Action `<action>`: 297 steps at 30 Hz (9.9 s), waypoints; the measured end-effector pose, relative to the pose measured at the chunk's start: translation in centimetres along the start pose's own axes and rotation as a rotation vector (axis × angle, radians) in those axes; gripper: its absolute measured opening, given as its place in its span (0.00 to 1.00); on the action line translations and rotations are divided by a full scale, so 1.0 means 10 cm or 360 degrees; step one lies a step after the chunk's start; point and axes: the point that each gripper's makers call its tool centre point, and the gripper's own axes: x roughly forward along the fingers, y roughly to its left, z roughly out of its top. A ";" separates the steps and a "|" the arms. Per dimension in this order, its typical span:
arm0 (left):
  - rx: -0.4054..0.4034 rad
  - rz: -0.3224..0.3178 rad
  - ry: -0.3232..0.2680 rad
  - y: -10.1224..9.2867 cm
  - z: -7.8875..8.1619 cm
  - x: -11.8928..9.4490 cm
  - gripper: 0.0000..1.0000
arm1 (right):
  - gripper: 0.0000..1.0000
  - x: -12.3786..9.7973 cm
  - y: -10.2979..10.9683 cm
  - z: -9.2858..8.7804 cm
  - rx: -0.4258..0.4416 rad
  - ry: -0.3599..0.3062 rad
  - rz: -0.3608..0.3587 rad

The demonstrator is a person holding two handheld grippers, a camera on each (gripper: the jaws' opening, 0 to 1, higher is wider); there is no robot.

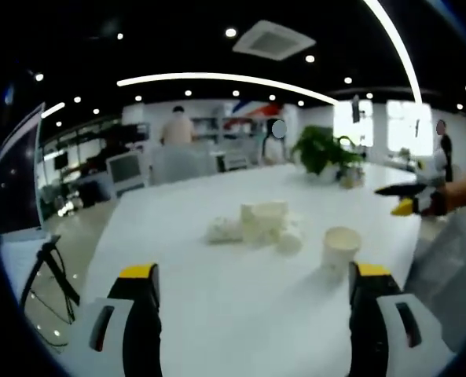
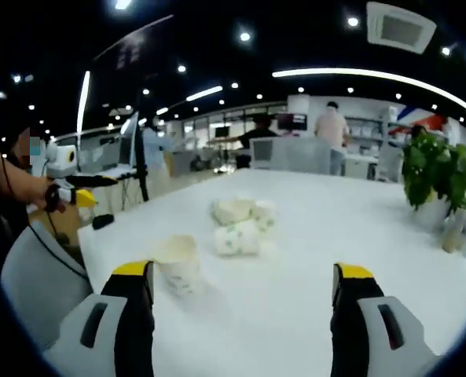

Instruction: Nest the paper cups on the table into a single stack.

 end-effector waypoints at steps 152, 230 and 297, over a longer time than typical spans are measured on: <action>-0.0017 0.0041 0.0127 -0.43 -0.35 0.07 0.99 | 0.00 1.49 0.11 0.68 -0.0582 0.0931 0.0917; 0.0022 -0.0002 0.0195 -0.48 -0.44 0.09 0.99 | 0.00 0.95 0.91 0.94 -0.1048 0.1452 0.0746; 0.0001 0.0009 0.0163 -0.46 -0.41 0.13 0.99 | 0.00 0.76 1.18 -0.07 -0.1045 0.1629 0.0900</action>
